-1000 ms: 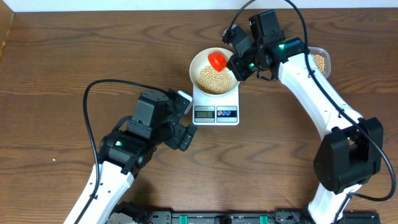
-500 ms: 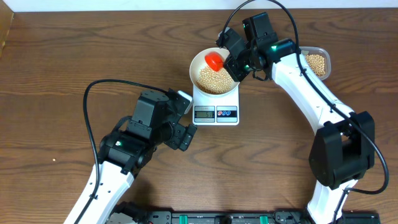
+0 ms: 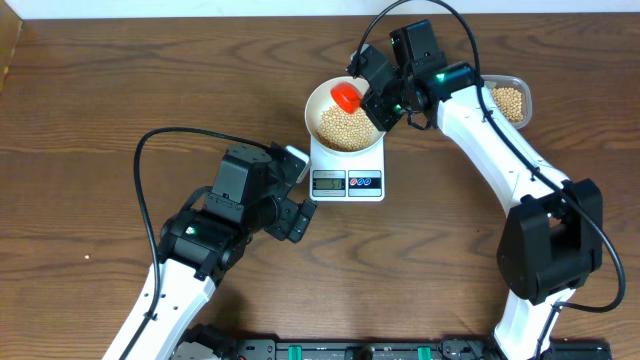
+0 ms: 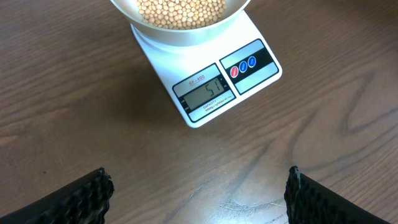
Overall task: Scoop item into bowl and weigh 50g on scale
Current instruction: 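Hold the red scoop tilted over the bowl, trickling beans in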
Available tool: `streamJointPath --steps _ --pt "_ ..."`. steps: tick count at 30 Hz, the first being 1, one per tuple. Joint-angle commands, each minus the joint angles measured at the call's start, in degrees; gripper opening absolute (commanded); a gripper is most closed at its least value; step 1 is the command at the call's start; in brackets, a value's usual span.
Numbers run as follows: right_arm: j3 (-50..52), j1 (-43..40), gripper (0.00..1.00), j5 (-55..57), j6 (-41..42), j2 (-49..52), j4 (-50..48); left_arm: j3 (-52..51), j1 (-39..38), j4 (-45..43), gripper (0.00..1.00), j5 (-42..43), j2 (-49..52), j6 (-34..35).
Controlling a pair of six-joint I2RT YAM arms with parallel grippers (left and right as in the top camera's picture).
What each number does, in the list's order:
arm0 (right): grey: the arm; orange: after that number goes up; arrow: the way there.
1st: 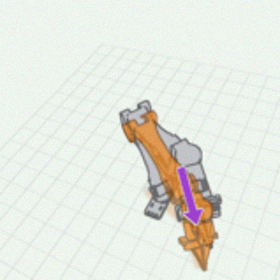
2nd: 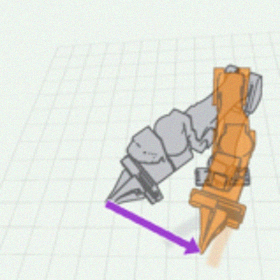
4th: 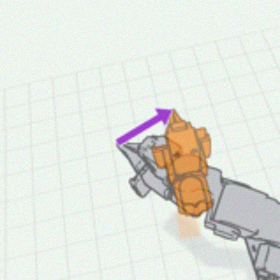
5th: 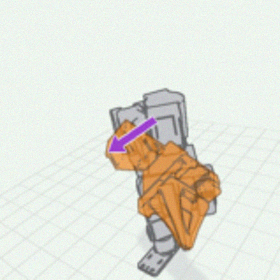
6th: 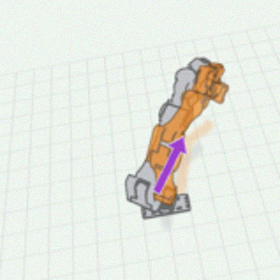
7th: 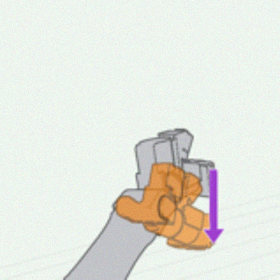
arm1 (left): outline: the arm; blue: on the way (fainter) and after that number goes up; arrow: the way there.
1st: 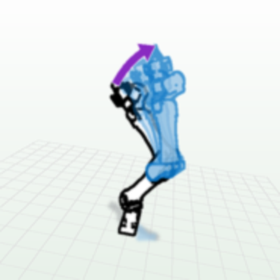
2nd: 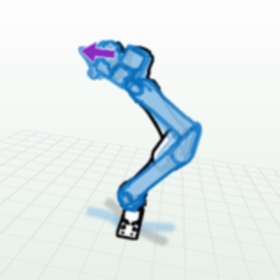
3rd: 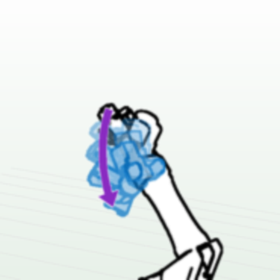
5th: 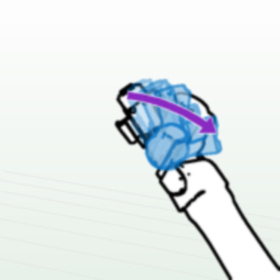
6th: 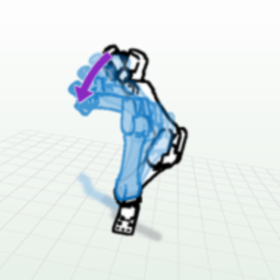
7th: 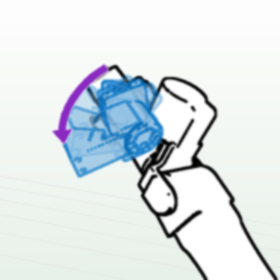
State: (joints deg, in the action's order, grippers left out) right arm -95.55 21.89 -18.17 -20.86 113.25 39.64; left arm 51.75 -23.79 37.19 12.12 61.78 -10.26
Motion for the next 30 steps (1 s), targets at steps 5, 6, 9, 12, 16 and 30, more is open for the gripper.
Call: streamJointPath --steps 5,6,9,12,16,30 --pt "0.02 0.72 0.01 0.09 -1.07 0.33 -0.07 -0.24 -0.17 0.02 0.91 0.70 -0.04 0.31" --pt "0.02 0.72 0.01 0.09 -1.09 0.33 -0.04 -0.24 -0.17 0.02 0.91 0.70 -0.04 0.28" --pt "0.37 0.72 0.01 0.09 -1.09 0.35 -0.17 -0.24 -0.17 0.04 0.91 0.70 -0.04 0.31" --pt "0.68 0.72 0.01 0.09 -1.09 0.35 -0.44 -0.24 -0.17 0.04 0.91 0.70 -0.04 0.31" --pt "0.74 0.72 0.01 0.09 -1.09 0.35 -0.50 -0.24 -0.17 0.04 0.91 0.70 -0.04 0.31" --pt "2.03 0.72 0.01 0.09 -1.05 0.35 -2.38 -0.24 -0.17 0.04 0.91 0.70 -0.04 0.31"
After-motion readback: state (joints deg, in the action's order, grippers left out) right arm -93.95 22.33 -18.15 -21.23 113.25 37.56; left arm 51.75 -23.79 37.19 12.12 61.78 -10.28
